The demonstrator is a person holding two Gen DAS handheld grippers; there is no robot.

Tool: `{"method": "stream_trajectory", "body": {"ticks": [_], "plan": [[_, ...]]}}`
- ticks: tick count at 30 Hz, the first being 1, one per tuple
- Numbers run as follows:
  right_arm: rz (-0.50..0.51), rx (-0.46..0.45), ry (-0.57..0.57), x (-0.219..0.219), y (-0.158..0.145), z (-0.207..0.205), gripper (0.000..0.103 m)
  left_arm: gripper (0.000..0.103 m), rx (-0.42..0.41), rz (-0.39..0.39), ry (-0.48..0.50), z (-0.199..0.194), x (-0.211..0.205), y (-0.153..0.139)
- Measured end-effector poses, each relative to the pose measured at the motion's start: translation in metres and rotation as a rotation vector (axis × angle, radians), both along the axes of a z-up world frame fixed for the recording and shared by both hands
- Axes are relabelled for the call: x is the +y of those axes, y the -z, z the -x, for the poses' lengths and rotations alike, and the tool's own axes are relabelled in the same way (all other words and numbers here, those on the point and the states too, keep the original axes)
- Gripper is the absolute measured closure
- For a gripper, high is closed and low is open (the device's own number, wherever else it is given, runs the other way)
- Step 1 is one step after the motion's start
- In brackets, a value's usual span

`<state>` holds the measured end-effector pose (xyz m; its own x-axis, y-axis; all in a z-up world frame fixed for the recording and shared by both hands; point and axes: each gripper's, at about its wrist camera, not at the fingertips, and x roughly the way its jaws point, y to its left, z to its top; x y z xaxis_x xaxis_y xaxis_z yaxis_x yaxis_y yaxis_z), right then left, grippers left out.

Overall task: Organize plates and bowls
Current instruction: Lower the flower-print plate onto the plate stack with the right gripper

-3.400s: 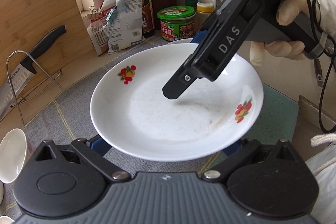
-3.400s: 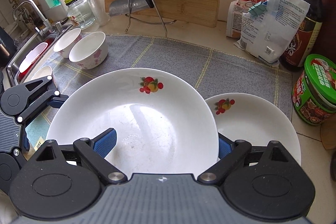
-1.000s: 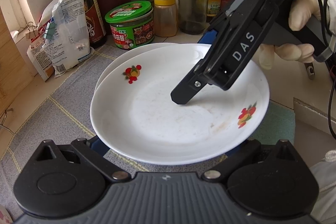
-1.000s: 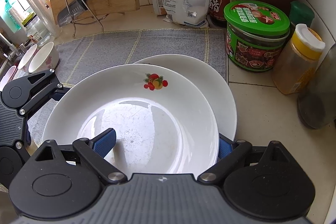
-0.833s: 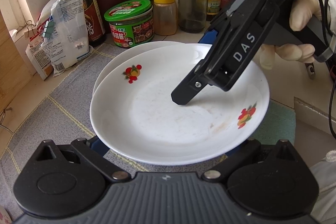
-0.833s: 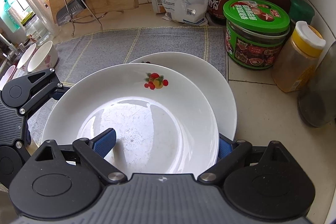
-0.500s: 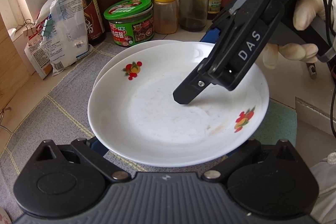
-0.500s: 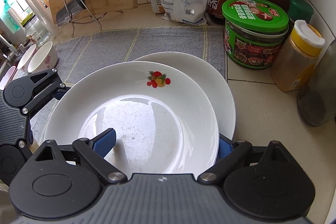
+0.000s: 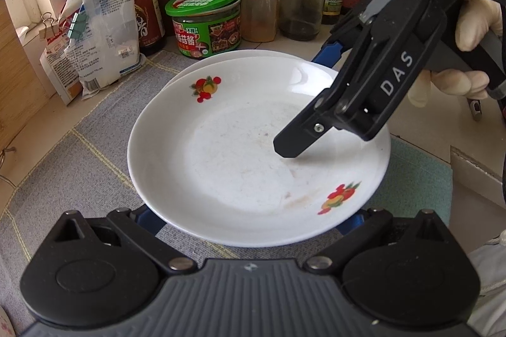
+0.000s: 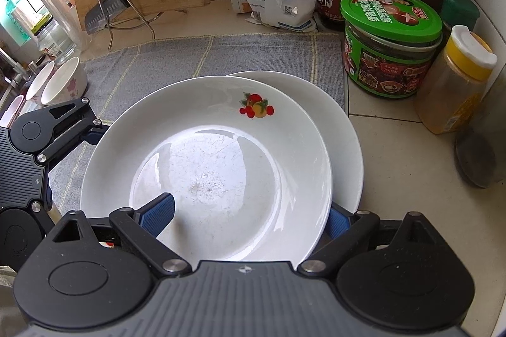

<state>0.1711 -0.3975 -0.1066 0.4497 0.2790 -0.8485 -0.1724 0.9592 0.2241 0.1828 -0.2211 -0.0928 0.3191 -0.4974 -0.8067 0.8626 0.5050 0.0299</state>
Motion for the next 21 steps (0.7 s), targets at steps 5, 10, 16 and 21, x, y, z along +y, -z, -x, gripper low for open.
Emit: {"method": "stream_trajectory", "body": {"ticks": [5, 10, 16, 21], "plan": [[0.002, 0.007, -0.001, 0.0011, 0.0, -0.0005, 0.004, 0.001, -0.007, -0.001, 0.001, 0.0013, 0.0002, -0.0003], [0.003, 0.014, -0.01, 0.002, -0.0017, -0.0002, 0.005, 0.001, -0.007, 0.005, -0.003, 0.0018, 0.0008, -0.0011], [0.006, 0.021, -0.012, 0.0029, -0.0029, 0.0017, 0.005, 0.001, -0.033, 0.01, -0.004, 0.0061, 0.0027, -0.0038], [0.013, 0.029, -0.01, 0.0041, -0.0029, 0.0027, 0.004, 0.001, -0.045, 0.016, 0.001, 0.0057, 0.0043, -0.0041]]}}
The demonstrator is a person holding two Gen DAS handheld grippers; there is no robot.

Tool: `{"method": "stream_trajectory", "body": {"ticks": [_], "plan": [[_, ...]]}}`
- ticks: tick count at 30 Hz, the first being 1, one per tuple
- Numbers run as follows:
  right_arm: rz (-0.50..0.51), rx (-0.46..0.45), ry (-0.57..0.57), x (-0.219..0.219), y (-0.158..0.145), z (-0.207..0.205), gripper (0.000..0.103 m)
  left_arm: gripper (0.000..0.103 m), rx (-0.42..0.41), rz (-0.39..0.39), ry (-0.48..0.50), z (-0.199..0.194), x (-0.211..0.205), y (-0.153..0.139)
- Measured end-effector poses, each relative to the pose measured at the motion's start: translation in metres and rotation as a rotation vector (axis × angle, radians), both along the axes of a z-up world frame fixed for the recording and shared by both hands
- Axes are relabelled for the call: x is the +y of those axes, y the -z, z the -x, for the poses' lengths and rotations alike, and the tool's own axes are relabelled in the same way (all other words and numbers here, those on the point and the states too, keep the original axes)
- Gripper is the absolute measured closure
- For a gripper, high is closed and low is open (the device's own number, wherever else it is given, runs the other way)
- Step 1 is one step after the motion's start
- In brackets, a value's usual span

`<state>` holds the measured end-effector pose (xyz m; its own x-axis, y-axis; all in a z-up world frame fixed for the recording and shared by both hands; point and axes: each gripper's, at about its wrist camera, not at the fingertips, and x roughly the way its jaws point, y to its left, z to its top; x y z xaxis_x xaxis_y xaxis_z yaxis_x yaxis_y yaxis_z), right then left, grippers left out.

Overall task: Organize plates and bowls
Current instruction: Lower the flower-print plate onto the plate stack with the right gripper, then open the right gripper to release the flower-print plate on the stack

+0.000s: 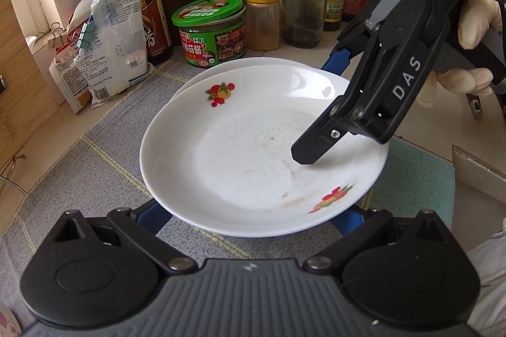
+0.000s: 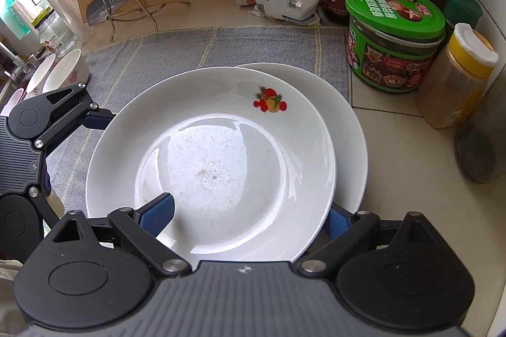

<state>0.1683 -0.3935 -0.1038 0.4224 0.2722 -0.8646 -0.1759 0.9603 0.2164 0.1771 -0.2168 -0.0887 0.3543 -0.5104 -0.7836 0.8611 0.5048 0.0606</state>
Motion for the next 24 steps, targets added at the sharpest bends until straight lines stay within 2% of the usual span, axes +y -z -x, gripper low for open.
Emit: {"method": "stream_trajectory", "body": {"ticks": [24], "plan": [[0.011, -0.001, 0.033, -0.0002, -0.0083, 0.0096, 0.004, 0.001, -0.037, 0.043, -0.009, -0.0059, 0.0066, -0.0057]]}}
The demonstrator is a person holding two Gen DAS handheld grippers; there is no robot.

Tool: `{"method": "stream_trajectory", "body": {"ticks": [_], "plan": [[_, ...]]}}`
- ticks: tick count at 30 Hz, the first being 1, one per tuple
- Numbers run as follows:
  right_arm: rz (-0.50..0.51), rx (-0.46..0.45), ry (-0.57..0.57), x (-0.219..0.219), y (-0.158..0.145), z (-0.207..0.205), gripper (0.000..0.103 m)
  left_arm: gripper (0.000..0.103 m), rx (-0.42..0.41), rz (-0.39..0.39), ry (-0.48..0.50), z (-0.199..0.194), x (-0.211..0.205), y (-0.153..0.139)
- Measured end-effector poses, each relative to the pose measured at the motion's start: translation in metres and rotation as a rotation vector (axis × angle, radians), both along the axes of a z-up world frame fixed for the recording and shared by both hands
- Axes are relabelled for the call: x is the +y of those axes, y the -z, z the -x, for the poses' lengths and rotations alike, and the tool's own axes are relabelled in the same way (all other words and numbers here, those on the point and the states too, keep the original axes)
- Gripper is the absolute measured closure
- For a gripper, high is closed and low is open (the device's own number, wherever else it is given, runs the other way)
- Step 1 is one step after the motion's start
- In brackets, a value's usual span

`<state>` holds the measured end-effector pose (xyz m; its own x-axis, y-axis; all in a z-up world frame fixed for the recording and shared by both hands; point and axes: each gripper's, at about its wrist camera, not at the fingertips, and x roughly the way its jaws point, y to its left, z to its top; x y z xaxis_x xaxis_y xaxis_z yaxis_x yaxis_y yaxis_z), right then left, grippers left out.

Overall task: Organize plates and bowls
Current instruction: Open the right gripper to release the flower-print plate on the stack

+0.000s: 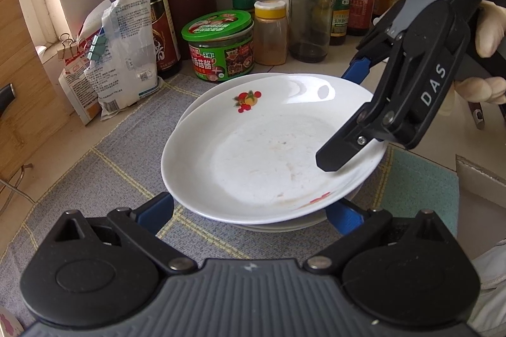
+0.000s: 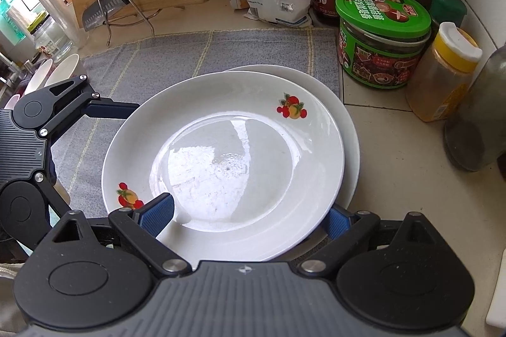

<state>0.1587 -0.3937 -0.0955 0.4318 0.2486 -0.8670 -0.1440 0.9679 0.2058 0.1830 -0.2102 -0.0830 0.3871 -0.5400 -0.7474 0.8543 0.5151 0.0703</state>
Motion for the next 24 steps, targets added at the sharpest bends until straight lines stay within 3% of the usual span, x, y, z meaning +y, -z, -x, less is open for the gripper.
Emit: {"method": "stream_trajectory", "body": {"ticks": [24], "plan": [[0.049, 0.002, 0.026, 0.0072, -0.0075, 0.0007, 0.003, 0.001, -0.012, 0.019, 0.007, -0.0002, 0.0003, 0.0005]]}}
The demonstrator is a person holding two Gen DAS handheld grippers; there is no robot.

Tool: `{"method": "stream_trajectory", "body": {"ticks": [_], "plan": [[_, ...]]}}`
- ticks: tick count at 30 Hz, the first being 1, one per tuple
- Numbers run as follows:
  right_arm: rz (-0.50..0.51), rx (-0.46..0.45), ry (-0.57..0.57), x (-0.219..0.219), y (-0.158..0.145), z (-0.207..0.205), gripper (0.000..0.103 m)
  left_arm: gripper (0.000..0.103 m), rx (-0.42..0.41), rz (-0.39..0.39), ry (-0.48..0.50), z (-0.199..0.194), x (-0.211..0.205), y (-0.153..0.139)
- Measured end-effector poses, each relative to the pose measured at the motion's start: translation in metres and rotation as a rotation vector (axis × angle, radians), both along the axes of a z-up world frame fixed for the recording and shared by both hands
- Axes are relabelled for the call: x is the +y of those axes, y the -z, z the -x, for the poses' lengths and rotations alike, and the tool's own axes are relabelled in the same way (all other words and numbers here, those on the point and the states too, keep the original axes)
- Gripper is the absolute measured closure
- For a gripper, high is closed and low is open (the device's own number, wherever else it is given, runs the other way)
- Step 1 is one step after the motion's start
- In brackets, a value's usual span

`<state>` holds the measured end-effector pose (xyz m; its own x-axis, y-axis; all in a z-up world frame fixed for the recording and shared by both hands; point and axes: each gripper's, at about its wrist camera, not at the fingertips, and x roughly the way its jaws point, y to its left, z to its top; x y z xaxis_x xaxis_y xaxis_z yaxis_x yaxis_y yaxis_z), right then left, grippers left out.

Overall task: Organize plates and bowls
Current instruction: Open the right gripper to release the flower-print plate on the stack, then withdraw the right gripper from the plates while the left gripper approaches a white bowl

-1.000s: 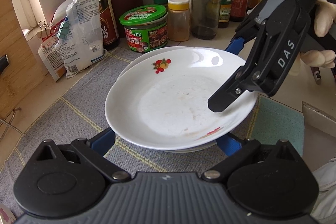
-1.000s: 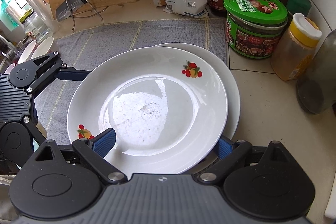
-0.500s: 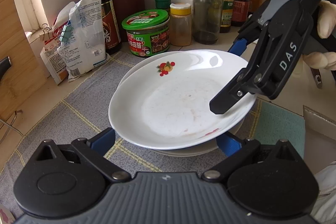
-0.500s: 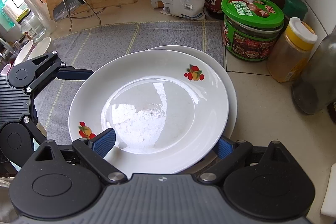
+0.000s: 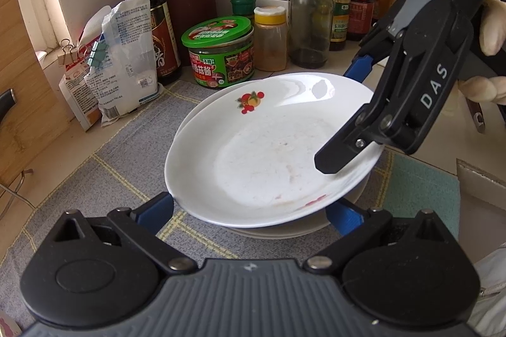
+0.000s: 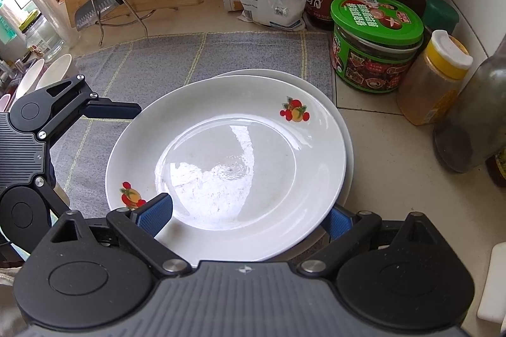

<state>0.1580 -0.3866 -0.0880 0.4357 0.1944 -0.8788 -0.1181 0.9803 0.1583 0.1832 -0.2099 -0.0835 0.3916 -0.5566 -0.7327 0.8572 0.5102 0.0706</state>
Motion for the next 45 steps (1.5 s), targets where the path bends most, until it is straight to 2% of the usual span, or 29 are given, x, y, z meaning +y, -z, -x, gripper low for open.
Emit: {"method": "stream_trajectory", "body": {"ticks": [15, 19, 23, 26, 32, 35, 39, 45], "plan": [[0.068, 0.022, 0.047, -0.001, 0.003, 0.005, 0.003, 0.001, 0.029, 0.005, 0.012, 0.002, -0.002, 0.005], [0.087, 0.003, 0.054, 0.0, 0.001, 0.01, 0.003, 0.001, 0.03, 0.0, 0.014, 0.007, 0.0, 0.005], [0.101, -0.065, 0.033, 0.003, -0.011, 0.018, 0.001, 0.001, 0.022, 0.037, -0.021, 0.008, 0.006, -0.001], [0.118, -0.134, 0.015, 0.009, -0.02, 0.026, 0.0, 0.001, 0.006, 0.065, -0.068, 0.006, 0.012, -0.007], [0.215, -0.311, -0.021, 0.027, -0.035, 0.039, 0.0, 0.001, -0.048, 0.122, -0.186, 0.014, 0.032, -0.022], [0.245, -0.364, -0.051, 0.036, -0.039, 0.038, 0.0, 0.001, -0.079, 0.135, -0.26, 0.021, 0.043, -0.029], [0.216, -0.41, -0.112, 0.049, -0.041, 0.033, 0.0, 0.001, -0.105, 0.147, -0.378, 0.035, 0.065, -0.034], [0.168, -0.417, -0.224, 0.077, -0.034, 0.021, 0.0, 0.001, -0.097, 0.121, -0.541, 0.053, 0.097, -0.036]]}}
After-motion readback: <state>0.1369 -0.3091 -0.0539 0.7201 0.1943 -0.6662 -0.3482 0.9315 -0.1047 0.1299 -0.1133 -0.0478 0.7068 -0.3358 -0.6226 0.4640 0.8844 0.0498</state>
